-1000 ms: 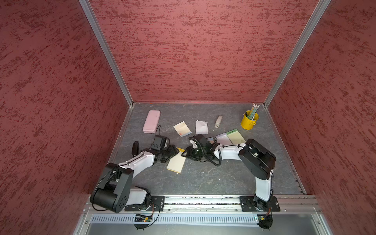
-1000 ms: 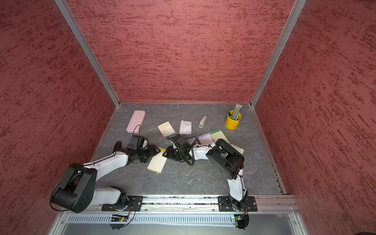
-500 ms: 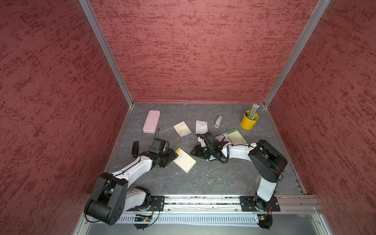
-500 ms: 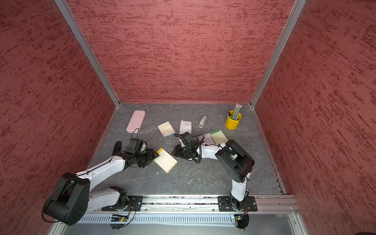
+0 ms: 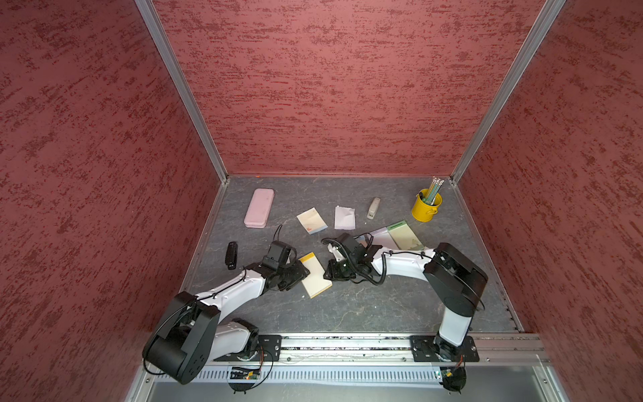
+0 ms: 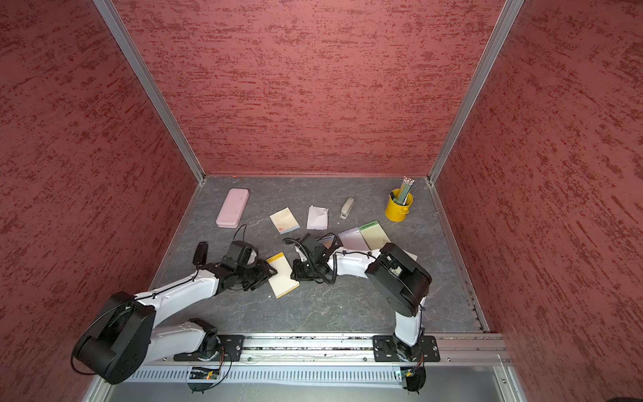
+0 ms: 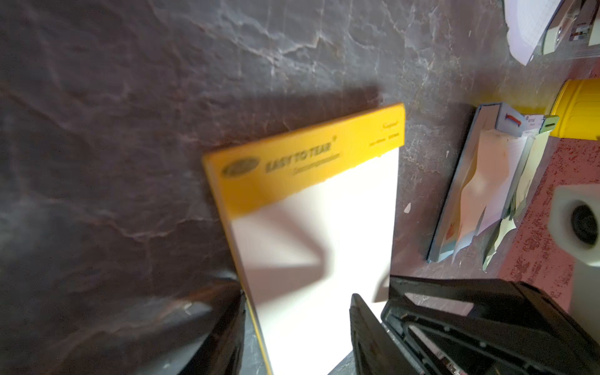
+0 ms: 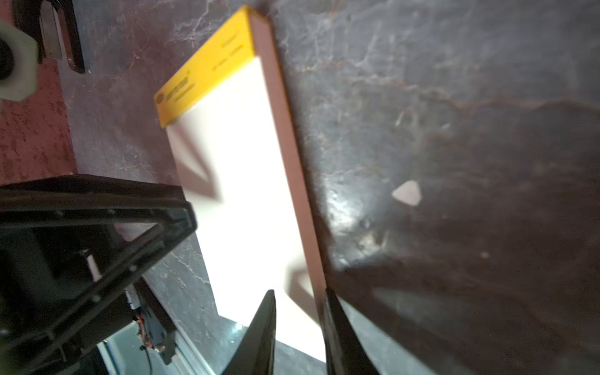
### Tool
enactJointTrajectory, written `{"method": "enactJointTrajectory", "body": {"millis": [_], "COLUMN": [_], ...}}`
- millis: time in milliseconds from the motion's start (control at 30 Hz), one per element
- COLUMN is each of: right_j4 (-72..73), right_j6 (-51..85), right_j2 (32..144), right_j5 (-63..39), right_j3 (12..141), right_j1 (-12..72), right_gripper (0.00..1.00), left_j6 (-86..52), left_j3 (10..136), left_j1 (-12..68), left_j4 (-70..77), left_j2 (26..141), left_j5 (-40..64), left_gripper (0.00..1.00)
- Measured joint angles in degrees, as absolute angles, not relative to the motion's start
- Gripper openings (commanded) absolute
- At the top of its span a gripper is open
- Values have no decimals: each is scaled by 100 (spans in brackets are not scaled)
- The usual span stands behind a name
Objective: Tear off pages from different memo pads
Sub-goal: Pick up the memo pad from the center of the board.
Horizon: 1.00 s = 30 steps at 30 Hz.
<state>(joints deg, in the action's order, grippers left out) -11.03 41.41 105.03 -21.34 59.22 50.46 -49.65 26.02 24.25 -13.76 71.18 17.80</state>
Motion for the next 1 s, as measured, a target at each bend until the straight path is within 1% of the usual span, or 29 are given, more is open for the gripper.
{"method": "enactJointTrajectory", "body": {"millis": [67,200,400,633,700,767,800,867,900,967,1000], "right_j4": [-1192,-1293,-1234,-709,-578,-412,-362,-231,-145,89,204], "right_j6": [4130,4128,4294,4770,4834,4915,4947,4991,5013,5024,5033], "right_j2": [10503,10503,10501,10414,10407,10407,10407,10407,10401,10318,10245], "right_j5": [-2110,-2075,-2115,-2351,-2386,-2408,-2412,-2440,-2464,-2558,-2613], "right_j3": [5996,6073,6080,5996,5977,5878,5819,5642,5548,5288,5164], "right_j1": [5105,5118,5096,5094,5094,5078,5059,4978,4930,4823,4775], "right_gripper": [14,10,16,13,10,4,1,0,0,0,0], "left_j6": [-4989,-5024,-5043,-5059,-5059,-5061,-5059,-5046,-5015,-4917,-4877], "left_j3": [2602,2602,2591,2554,2554,2554,2554,2554,2554,2556,2561], "left_j1": [2429,2434,2445,2464,2473,2475,2473,2421,2368,2088,1933], "left_j4": [-1367,-1363,-1313,-1197,-1164,-1144,-1149,-1153,-1160,-1146,-1109], "left_j2": [7131,7148,7201,7244,7266,7277,7275,7255,7216,7026,6936], "left_j5": [1758,1739,1745,1767,1774,1780,1782,1837,1898,2091,2176], "left_gripper": [38,34,30,28,27,27,27,29,31,41,44]}}
